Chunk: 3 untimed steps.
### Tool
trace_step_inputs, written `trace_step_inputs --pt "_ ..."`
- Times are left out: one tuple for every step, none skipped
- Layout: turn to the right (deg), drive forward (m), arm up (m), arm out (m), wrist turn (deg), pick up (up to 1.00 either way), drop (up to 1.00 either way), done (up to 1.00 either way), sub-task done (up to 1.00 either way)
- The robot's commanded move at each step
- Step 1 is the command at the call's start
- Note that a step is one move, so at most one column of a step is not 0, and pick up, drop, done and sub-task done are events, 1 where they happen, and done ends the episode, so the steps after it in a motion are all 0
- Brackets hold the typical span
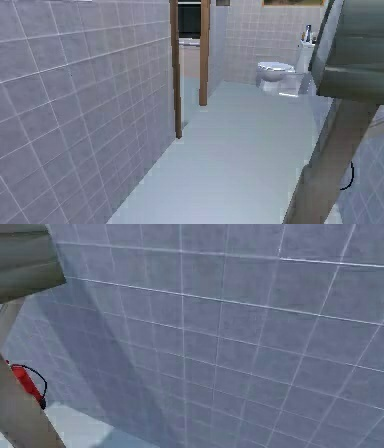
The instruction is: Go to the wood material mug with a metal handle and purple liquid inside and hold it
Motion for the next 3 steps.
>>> trace_step_inputs --pt "0.0 0.8 0.0 0.0 0.0 0.0 0.0 0.0 0.0" --pt "12.0 0.0 0.0 0.0 0.0 0.0 0.0 0.0 0.0" --pt "0.0 1.0 0.0 0.0 0.0 0.0 0.0 0.0 0.0"
